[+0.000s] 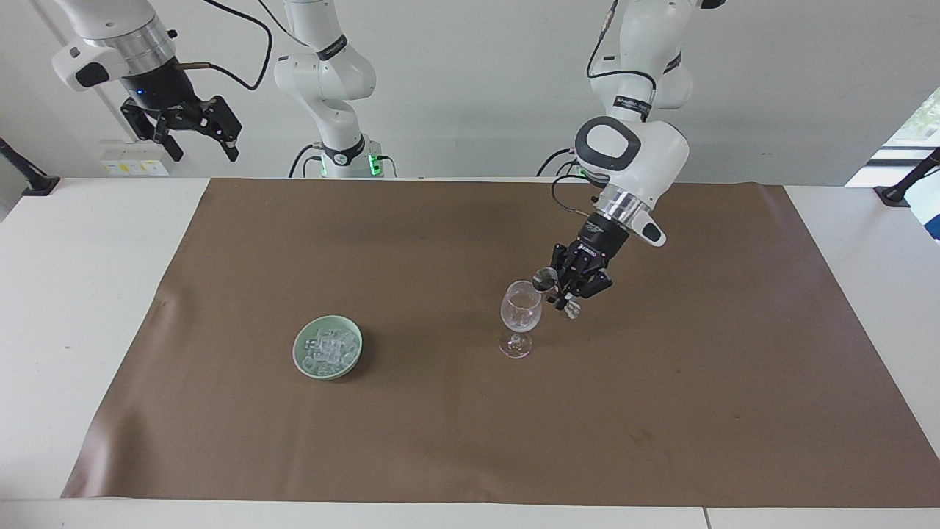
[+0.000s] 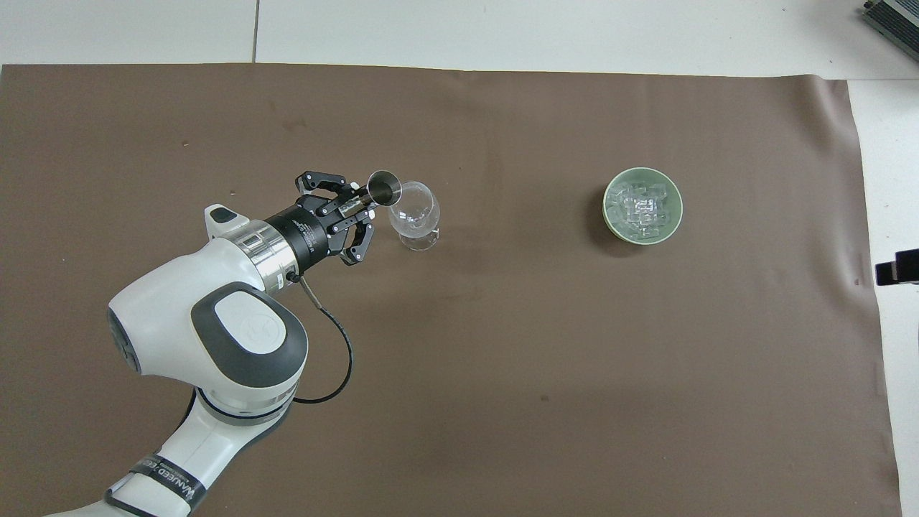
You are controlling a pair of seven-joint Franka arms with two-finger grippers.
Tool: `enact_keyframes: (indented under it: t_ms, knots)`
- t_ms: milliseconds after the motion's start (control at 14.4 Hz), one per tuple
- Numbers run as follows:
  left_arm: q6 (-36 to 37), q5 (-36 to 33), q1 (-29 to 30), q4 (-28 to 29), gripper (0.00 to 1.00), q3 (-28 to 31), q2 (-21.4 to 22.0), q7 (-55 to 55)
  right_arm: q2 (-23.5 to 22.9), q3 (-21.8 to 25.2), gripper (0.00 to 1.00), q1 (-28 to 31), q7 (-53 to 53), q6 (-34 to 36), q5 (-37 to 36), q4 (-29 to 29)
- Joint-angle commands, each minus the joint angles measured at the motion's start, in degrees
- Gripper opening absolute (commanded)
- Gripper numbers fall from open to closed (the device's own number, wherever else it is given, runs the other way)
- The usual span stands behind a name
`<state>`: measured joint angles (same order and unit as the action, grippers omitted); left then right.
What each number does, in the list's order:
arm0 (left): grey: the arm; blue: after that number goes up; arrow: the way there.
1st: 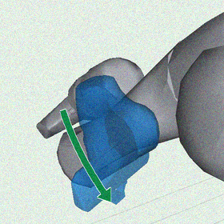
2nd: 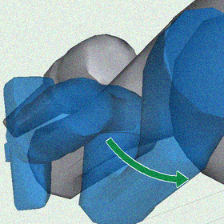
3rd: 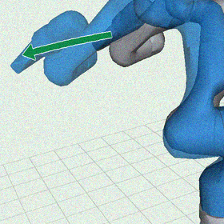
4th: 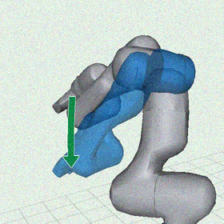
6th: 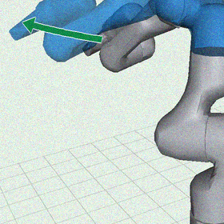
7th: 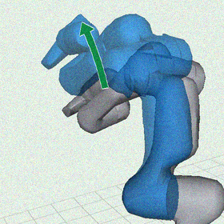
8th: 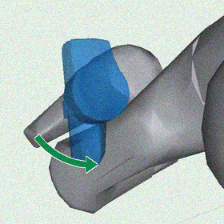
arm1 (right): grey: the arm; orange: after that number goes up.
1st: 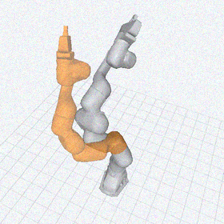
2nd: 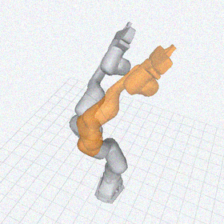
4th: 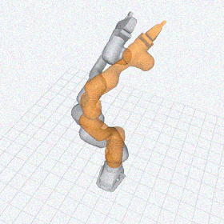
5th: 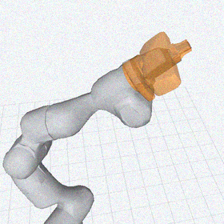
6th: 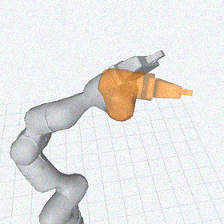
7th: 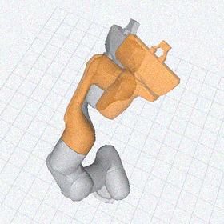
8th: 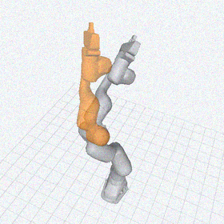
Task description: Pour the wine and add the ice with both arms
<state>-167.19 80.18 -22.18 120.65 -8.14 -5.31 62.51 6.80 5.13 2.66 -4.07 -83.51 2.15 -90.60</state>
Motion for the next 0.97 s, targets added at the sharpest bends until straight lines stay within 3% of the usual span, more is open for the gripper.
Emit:
enact_keyframes:
  t_ms: [0,903]
  knots:
    - [-2.6,-2.6,-1.4,-1.2,0.0,0.8,-1.1,0.3,0.7,-0.2,1.0,0.2,-0.6,0.5,-0.1,-0.2]
    - [-6.7,-8.9,-2.6,-2.3,0.0,0.8,-2.6,0.2,0.7,-0.2,1.0,0.2,-0.6,0.5,-0.1,-0.2]
